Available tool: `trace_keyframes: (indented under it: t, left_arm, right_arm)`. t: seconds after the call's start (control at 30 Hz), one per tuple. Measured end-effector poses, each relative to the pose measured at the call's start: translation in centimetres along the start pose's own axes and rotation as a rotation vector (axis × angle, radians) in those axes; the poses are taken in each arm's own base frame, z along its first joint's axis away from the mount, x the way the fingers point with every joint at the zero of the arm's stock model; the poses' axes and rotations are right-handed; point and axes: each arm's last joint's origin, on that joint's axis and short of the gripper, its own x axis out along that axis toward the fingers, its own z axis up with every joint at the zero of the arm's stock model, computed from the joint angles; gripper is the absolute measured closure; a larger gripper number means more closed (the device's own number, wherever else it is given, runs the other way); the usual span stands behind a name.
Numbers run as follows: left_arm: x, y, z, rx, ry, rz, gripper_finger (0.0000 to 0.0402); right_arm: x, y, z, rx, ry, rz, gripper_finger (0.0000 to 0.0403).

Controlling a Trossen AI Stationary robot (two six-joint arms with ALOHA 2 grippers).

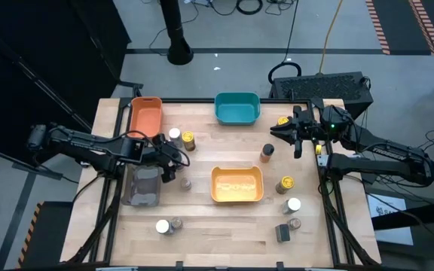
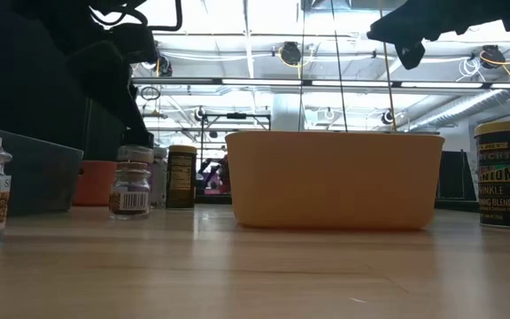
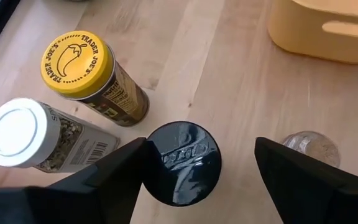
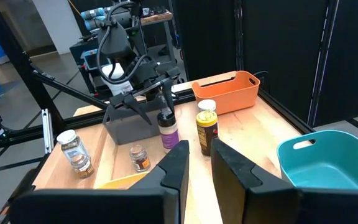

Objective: Sort spices by type
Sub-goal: Put the left black spice bottle into the black bin

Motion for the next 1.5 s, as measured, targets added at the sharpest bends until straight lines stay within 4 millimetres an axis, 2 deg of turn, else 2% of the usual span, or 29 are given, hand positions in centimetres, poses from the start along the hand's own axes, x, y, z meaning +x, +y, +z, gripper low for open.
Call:
trace_keyframes:
  t: [0.33, 0.57, 0.93, 1.33, 1.5]
  left_arm:
    - [0.0, 0.0, 0.0, 0.014, -0.004, -0.003, 0.0088]
    - [-0.7, -0.2, 0.8, 0.016, -0.014, -0.043, 0.0088]
    - [-0.6, 0.2, 0.5, 0.017, 0.016, 0.02, 0.0088]
    - [1.7, 0.0, -1.5, -0.009, -0.016, 0.015, 0.0089]
    - [2.1, 0.1, -1.8, -0.011, -0.033, 0.061, 0.009]
  right_arm:
    - [0.0, 0.0, 0.0, 0.001, 0.002, 0.0, 0.0351]
    - [0.0, 0.0, 0.0, 0.001, 0.004, -0.001, 0.0351]
    - [0.0, 0.0, 0.0, 0.001, 0.004, -0.001, 0.0351]
    - [0.0, 0.0, -0.1, 0.011, 0.005, 0.0, 0.0351]
    - [0.0, 0.0, -0.1, 0.013, 0.005, -0.001, 0.0351]
